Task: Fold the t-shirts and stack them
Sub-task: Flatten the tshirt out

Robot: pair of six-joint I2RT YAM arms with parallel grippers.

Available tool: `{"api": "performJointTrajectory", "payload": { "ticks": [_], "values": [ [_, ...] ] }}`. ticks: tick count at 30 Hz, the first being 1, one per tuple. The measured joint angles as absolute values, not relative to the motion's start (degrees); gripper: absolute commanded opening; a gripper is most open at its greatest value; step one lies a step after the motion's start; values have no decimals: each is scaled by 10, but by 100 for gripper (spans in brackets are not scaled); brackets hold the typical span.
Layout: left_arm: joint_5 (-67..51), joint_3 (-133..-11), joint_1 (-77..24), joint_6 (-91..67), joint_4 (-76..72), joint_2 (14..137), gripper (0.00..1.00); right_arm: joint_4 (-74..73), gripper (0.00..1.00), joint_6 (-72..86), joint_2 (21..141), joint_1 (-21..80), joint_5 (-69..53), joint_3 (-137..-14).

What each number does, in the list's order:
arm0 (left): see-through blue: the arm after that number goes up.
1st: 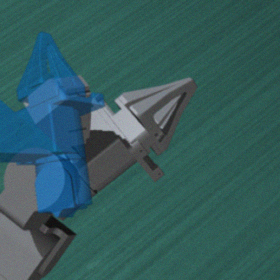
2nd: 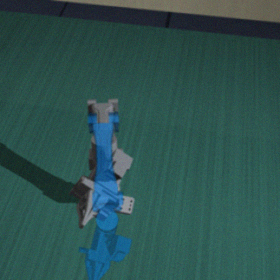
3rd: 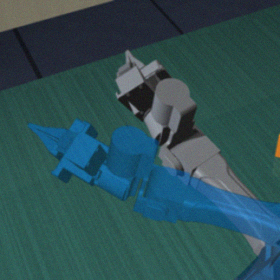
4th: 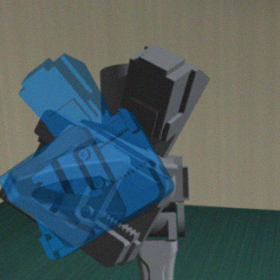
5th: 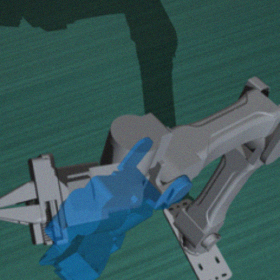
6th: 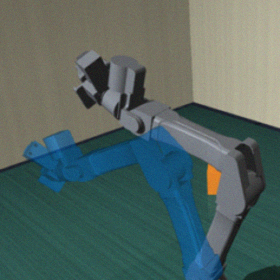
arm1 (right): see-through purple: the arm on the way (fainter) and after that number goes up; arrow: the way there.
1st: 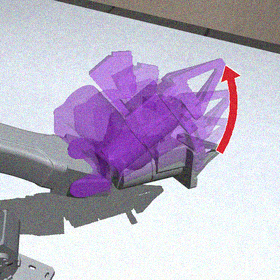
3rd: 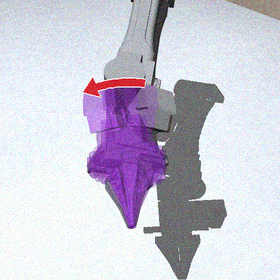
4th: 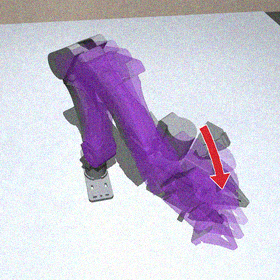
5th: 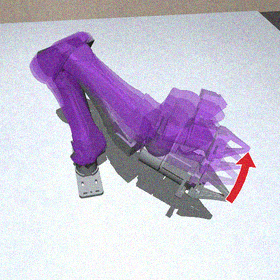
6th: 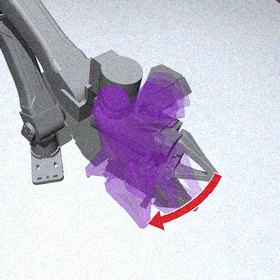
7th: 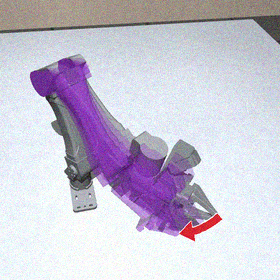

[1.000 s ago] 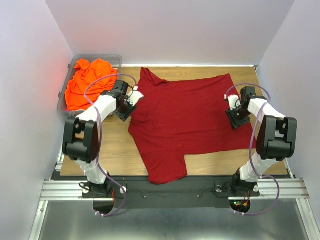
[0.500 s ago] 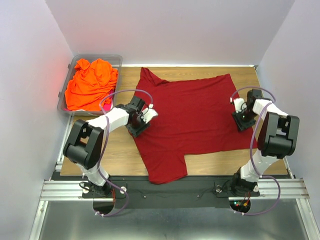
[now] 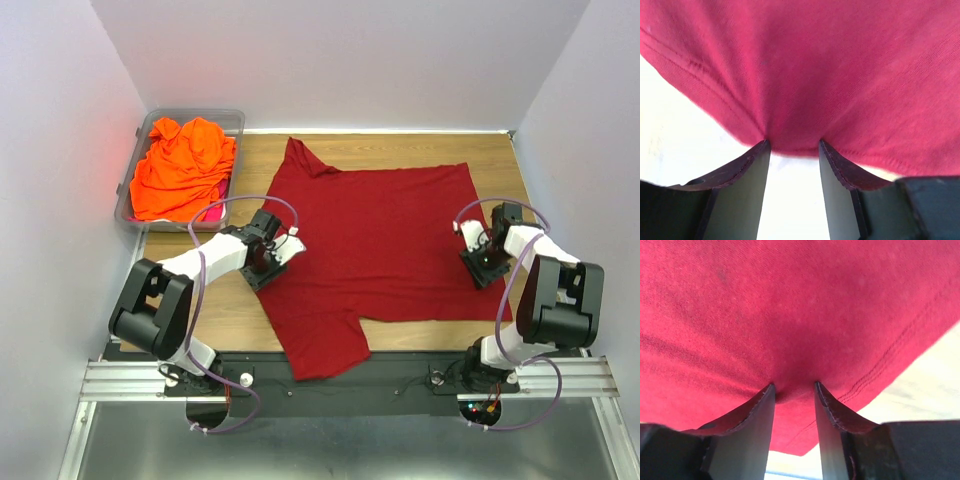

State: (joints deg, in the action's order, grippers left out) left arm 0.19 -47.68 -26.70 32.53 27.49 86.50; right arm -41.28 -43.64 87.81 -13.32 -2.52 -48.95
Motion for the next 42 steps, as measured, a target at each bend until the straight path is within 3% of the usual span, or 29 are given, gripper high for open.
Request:
{"api": "performJointTrajectory", "payload": {
  "ticks": [7, 13, 20, 28, 42],
  "values": [
    [-26, -527, -262, 341, 377, 826, 72, -506, 52, -442, 848, -135, -40, -511],
    [-69, -740, -253, 343, 401, 836, 74, -535, 52, -404, 928, -136, -104, -757],
    [-143, -1016, -172, 313, 335, 996, 74, -523, 49, -308, 1131, -148, -170, -1070],
    [-197, -1191, -118, 215, 256, 1216, 74, -494, 48, -190, 1363, -157, -191, -1317],
    [-203, -1329, -95, 60, 136, 1412, 74, -393, 52, -87, 1438, -157, -222, -1331]
  ]
}}
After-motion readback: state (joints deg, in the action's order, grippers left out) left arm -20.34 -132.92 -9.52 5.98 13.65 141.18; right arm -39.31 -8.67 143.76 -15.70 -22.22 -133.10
